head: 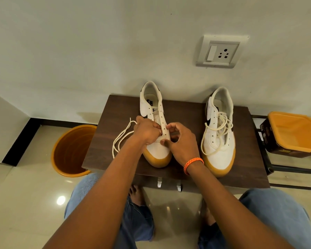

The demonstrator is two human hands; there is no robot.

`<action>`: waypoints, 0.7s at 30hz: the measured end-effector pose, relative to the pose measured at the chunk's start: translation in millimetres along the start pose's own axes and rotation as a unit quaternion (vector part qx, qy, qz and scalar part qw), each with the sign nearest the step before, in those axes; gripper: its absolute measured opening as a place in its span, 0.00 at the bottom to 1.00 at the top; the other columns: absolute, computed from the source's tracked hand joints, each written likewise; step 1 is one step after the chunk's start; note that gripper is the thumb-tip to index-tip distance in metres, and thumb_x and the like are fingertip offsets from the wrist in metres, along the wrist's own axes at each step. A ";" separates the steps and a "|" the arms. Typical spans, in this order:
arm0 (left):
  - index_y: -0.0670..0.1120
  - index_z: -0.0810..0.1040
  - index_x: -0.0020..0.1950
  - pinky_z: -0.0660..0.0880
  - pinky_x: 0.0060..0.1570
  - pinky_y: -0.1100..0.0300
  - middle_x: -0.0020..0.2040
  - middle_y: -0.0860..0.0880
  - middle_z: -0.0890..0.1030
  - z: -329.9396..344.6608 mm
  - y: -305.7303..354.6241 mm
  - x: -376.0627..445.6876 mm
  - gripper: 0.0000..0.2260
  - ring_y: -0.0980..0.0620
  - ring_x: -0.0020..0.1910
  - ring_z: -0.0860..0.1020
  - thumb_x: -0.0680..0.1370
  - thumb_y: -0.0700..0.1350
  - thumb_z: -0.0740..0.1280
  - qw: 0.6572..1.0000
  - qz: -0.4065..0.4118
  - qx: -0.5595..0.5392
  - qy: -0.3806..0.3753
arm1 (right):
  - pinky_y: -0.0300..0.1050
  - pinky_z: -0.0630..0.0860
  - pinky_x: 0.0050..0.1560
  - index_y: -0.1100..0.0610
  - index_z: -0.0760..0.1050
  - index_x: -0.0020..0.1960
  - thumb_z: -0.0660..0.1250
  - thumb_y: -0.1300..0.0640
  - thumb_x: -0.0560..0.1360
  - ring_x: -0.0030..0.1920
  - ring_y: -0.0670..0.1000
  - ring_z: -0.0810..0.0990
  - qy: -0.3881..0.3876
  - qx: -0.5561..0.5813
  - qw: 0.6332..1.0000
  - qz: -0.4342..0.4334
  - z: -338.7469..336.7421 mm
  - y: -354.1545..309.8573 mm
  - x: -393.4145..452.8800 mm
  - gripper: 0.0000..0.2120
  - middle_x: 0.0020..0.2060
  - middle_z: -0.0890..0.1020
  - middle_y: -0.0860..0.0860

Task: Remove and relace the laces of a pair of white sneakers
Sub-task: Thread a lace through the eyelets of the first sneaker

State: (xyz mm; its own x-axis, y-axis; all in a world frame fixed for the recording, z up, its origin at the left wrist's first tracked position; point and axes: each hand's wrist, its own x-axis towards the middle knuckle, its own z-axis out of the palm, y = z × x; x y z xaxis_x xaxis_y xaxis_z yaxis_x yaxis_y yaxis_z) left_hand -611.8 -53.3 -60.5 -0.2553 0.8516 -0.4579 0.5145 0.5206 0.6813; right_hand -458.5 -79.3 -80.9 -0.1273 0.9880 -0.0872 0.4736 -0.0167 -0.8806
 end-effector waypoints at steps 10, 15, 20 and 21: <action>0.38 0.63 0.72 0.78 0.54 0.52 0.67 0.40 0.73 -0.8 6.7 2.9 0.27 0.47 0.54 0.78 0.79 0.39 0.74 0.996 -0.075 -0.037 0.039 | 0.50 0.84 0.58 0.46 0.79 0.63 0.81 0.57 0.72 0.56 0.44 0.82 -0.008 -0.023 1.000 -0.006 3.6 3.1 2.3 0.22 0.57 0.84 0.44; 0.38 0.62 0.72 0.79 0.64 0.47 0.66 0.41 0.74 -3.4 5.4 4.1 0.31 0.43 0.60 0.78 0.77 0.40 0.77 0.997 -0.070 -0.005 0.012 | 0.52 0.84 0.57 0.46 0.78 0.62 0.81 0.58 0.71 0.56 0.46 0.82 0.007 -0.030 1.000 -0.001 6.9 4.1 -2.1 0.23 0.57 0.83 0.45; 0.41 0.80 0.63 0.81 0.62 0.47 0.59 0.46 0.83 -3.7 -10.7 21.3 0.38 0.49 0.56 0.83 0.56 0.54 0.83 0.999 -0.036 0.026 -0.018 | 0.51 0.84 0.55 0.46 0.78 0.61 0.81 0.58 0.70 0.55 0.46 0.82 0.007 -0.043 0.999 0.002 6.5 1.7 -2.9 0.23 0.55 0.83 0.44; 0.41 0.83 0.61 0.81 0.62 0.47 0.59 0.45 0.84 -1.2 -17.2 29.0 0.34 0.49 0.56 0.84 0.58 0.54 0.83 0.999 -0.030 0.027 -0.024 | 0.51 0.84 0.55 0.45 0.77 0.60 0.81 0.58 0.70 0.55 0.46 0.82 0.008 -0.048 0.999 0.001 6.4 1.5 -3.0 0.23 0.55 0.83 0.44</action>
State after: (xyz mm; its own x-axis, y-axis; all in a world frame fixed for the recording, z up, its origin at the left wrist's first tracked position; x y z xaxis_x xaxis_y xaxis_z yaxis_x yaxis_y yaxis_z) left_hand -629.0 -37.5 -84.8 -0.2477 0.8139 -0.5256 0.5426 0.5660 0.6207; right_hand -463.1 -83.2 -84.9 -0.1119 0.9904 -0.0808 0.5550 -0.0051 -0.8318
